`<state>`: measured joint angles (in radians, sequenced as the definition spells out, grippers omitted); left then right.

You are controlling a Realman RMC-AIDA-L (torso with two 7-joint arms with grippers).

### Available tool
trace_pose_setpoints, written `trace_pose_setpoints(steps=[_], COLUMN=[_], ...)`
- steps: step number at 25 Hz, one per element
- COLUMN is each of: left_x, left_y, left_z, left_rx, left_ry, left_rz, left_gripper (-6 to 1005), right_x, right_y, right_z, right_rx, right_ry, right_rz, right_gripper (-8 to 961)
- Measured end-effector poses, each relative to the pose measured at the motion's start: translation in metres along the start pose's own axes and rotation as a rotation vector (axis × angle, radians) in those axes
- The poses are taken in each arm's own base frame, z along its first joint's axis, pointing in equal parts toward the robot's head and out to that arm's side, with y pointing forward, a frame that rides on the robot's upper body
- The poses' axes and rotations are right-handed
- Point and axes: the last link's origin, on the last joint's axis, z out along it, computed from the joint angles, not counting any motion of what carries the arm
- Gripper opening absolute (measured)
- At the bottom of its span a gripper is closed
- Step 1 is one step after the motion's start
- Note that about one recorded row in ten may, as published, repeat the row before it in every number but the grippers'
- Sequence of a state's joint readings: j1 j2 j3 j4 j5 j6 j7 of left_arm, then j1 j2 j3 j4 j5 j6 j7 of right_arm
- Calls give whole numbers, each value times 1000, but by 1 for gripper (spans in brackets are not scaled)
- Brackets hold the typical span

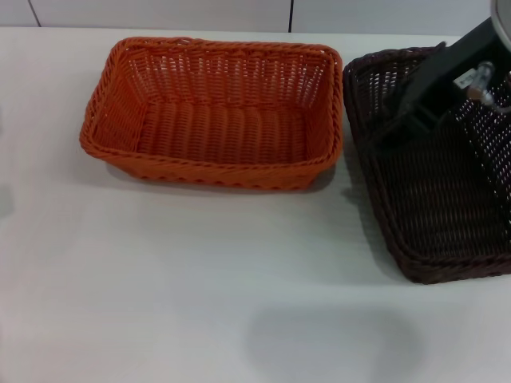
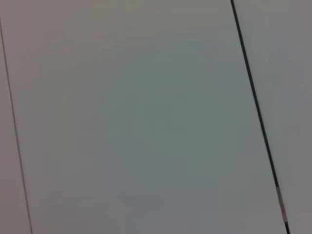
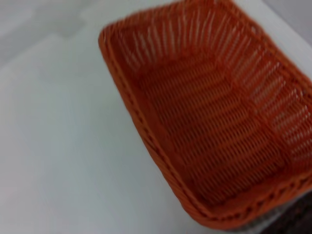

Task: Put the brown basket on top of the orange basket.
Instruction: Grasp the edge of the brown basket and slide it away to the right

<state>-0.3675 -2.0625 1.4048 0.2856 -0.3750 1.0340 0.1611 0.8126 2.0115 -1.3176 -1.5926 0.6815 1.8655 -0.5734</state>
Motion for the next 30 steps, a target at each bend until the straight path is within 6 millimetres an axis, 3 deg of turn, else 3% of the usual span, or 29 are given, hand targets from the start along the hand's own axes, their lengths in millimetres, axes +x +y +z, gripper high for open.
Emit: trace_pose_setpoints(steps=[5,13,30], left_x=[-2,-4,-9], left_y=[3,-3,-6], left_z=[3,3,4], left_rx=[-7,24,31], left_ry=[-24,-35,-71], left_rz=[-3,12,11], left_gripper=[628,628,627], right_x=[5,16,35], right_y=[-1,27,44], right_z=[0,19,50], right_rx=[-13,-151,-196], right_ry=[45,145,378], right_rz=[-42,-168,-220], right_gripper=[704,703,685])
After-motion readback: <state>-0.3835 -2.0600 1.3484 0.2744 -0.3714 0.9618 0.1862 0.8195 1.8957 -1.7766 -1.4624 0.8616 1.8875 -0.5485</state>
